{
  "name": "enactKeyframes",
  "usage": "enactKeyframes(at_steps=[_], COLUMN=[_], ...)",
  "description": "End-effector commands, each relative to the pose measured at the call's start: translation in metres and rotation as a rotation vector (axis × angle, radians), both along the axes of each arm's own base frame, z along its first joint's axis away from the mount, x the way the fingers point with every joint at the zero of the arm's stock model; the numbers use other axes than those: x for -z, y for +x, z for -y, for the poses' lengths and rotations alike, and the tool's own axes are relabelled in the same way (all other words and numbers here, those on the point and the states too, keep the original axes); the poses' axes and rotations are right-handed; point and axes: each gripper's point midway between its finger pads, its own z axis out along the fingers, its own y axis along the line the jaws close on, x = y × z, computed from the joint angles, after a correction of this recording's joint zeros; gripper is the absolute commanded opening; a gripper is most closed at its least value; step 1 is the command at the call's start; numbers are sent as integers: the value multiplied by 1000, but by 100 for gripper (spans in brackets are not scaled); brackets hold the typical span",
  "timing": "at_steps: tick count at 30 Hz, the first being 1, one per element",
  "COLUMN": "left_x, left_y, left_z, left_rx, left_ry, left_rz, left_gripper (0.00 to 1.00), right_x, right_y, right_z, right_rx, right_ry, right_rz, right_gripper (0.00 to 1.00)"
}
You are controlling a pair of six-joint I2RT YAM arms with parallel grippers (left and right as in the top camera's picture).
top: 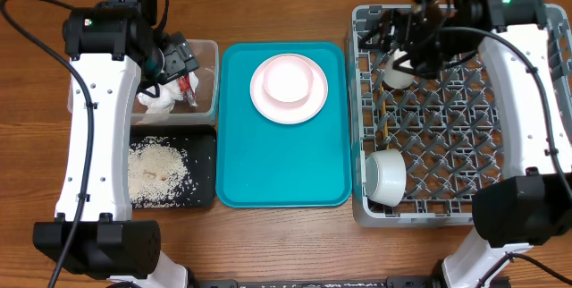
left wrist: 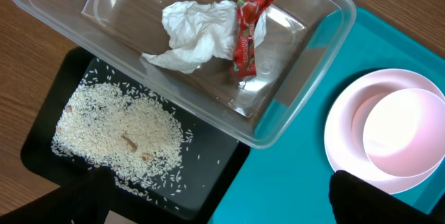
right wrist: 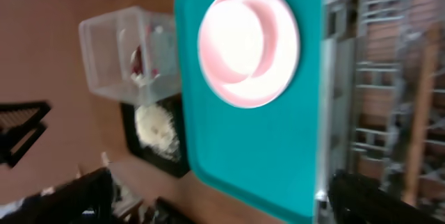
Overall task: Sort waste into correct bins and load items into the dishwasher
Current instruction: 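Move the right gripper back over the rack's upper edge, then move the right gripper left over the pink plate on the teal tray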
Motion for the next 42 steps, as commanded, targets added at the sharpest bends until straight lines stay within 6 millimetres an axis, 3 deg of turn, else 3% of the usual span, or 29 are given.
enactKeyframes(at_steps=[1,10,19,26,32,42], left_x=[-3,-3,-3,-3,-3,-3], left_y=[1,1,1,1,1,1], left_z=[-1,-1,-1,-1,-1,-1], left_rx=[-1,-1,-1,-1,-1,-1], left_ry=[9,9,9,9,9,9], left_rz=[11,11,11,11,11,11], left_gripper=[100,100,100,100,100,100], right_x=[-13,-11,8,32,48,49], right_y=[-15,-29,-41,-39,-43,-43], right_z=[-43,-132,-203,-222,-220,-220], right_rx=[-114,-313,-404,-409,-318,-318], right_ry=[87,-8,-213,-331,-326,-328], right_rz=[13,198,397,443,320,318], right_gripper=[100,100,100,100,100,100])
